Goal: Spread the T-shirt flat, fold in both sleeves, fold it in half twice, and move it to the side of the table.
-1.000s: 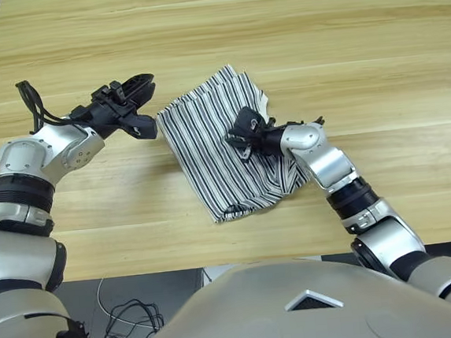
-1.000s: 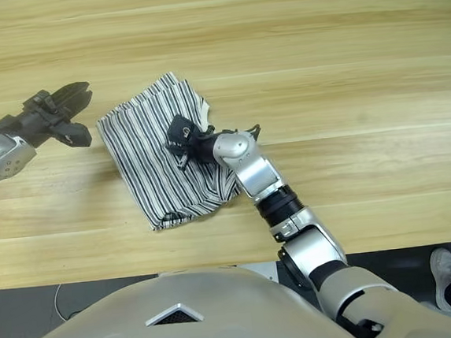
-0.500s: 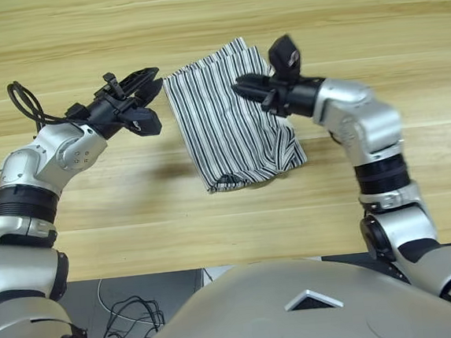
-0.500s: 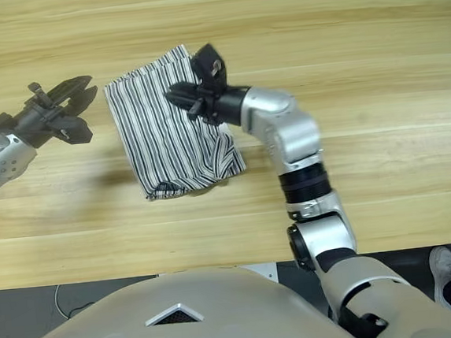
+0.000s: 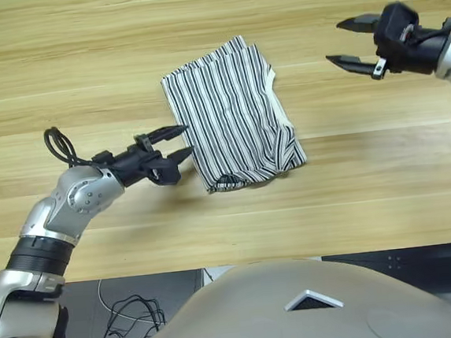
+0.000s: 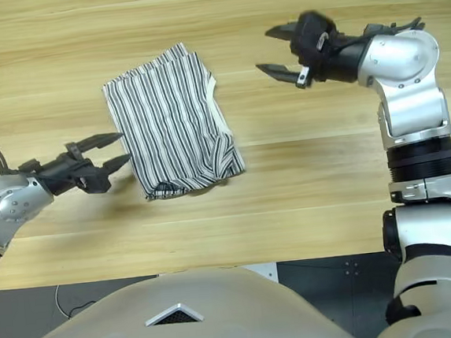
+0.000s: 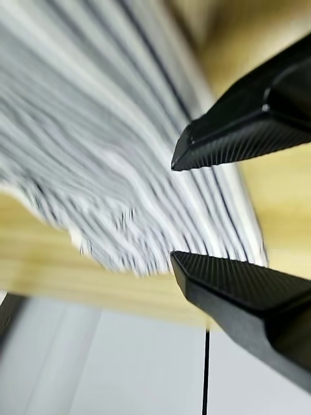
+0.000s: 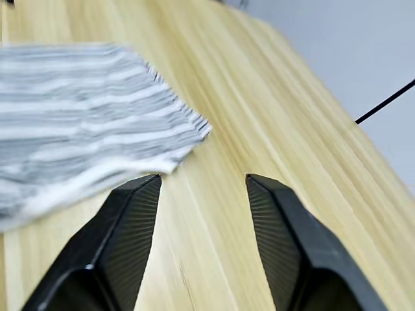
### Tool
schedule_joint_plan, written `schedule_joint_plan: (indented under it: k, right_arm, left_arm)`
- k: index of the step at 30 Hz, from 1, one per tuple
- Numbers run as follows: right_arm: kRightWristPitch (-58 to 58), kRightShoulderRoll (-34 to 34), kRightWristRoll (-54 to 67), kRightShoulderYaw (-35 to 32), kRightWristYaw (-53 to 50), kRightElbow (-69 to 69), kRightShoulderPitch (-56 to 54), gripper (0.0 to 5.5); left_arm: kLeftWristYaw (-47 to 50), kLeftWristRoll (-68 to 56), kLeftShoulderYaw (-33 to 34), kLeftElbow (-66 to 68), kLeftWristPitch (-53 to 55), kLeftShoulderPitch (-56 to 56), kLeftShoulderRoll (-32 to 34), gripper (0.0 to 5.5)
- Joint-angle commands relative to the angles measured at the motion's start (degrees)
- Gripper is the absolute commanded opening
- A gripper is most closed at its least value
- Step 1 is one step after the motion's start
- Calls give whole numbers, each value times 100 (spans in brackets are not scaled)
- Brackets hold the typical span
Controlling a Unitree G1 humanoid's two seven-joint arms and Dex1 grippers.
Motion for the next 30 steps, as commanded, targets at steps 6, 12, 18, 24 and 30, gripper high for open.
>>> schedule_joint_plan:
  k: [6,12,18,24,30]
  right_arm:
    - [-5765,-768,-2137,1578,281,2545,96,360]
    - [-6748,-370,-2375,1862,-175,3327,-55,360]
    - [-7085,-77,-3181,1914,-947,3549,-159,360]
    - [-7078,88,-4141,1940,-1900,3621,-317,360]
    - [-6952,249,-4820,2129,-2717,3713,-541,360]
  left_arm:
    - [-1313,-664,656,-1424,462,1414,1347,335]
    - [-1464,-471,793,-1604,573,1729,1171,335]
    - [-1351,99,623,-1340,351,1536,691,335]
    - [-1084,708,508,-776,10,1336,379,335]
    - [-908,950,359,-422,-172,1061,131,335]
